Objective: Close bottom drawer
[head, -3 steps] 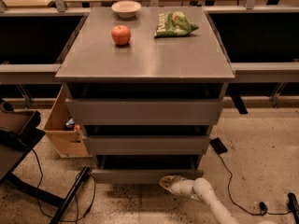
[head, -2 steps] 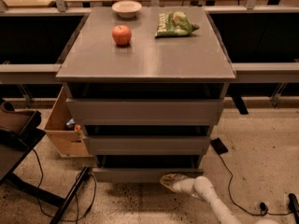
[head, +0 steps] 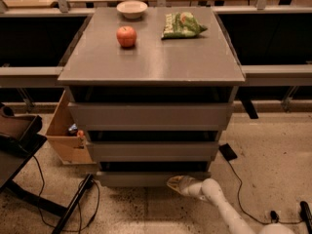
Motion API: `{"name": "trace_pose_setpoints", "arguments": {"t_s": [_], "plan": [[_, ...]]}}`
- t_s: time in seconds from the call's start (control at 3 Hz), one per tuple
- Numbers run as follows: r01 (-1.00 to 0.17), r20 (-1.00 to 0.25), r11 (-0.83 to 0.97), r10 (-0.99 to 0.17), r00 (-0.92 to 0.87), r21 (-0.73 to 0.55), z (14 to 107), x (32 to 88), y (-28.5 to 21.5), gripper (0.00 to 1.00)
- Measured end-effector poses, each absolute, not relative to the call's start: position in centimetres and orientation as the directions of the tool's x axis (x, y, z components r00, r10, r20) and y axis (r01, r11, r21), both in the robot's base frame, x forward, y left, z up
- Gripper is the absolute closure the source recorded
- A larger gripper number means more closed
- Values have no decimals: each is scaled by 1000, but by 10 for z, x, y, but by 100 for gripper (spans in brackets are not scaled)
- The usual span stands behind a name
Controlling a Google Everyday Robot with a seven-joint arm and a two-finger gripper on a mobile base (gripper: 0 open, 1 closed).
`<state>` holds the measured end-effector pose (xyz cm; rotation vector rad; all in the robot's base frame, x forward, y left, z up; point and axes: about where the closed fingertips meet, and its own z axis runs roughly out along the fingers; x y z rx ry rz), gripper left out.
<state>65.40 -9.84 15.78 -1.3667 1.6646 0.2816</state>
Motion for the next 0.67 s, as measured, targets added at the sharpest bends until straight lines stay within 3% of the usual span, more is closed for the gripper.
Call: {"name": "trace_pose_setpoints", "arguments": {"t_s": [0.67], "plan": [[-862,-760,354,-648,54,-363,158,653,-98,41]]}}
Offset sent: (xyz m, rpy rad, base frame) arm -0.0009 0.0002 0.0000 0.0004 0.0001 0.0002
